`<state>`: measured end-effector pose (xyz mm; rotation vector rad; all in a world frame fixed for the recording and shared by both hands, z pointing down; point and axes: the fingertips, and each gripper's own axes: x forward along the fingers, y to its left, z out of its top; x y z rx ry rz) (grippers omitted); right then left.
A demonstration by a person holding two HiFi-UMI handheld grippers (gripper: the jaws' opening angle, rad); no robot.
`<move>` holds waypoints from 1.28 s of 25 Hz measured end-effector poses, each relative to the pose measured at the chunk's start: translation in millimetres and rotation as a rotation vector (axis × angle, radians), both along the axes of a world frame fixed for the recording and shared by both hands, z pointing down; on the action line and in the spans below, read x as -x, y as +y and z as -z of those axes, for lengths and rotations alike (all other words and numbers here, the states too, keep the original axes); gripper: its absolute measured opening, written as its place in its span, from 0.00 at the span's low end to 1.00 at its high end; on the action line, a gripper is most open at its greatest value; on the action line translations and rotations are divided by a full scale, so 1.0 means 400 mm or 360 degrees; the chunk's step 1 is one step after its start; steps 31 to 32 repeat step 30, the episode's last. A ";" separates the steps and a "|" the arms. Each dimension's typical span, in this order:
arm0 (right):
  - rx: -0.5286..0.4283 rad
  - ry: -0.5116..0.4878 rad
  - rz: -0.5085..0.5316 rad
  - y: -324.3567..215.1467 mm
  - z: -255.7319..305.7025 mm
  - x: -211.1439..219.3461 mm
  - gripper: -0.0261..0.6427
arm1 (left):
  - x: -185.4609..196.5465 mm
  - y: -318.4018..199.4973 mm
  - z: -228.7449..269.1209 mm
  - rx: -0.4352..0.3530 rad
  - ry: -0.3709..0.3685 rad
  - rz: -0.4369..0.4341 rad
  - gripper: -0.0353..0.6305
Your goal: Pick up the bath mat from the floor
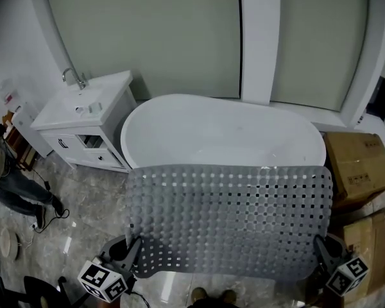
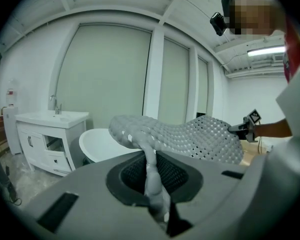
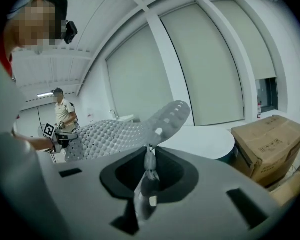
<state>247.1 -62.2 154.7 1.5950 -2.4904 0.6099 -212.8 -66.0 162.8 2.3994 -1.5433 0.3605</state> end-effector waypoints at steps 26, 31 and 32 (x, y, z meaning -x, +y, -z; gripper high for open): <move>-0.0346 0.0018 -0.0045 0.204 0.325 0.009 0.12 | 0.033 0.124 0.296 -0.0338 0.0114 -0.0152 0.12; -0.0312 0.0024 -0.0068 0.227 0.334 -0.005 0.12 | 0.021 0.138 0.316 -0.0337 0.0118 -0.0171 0.12; -0.0312 0.0024 -0.0068 0.227 0.334 -0.005 0.12 | 0.021 0.138 0.316 -0.0337 0.0118 -0.0171 0.12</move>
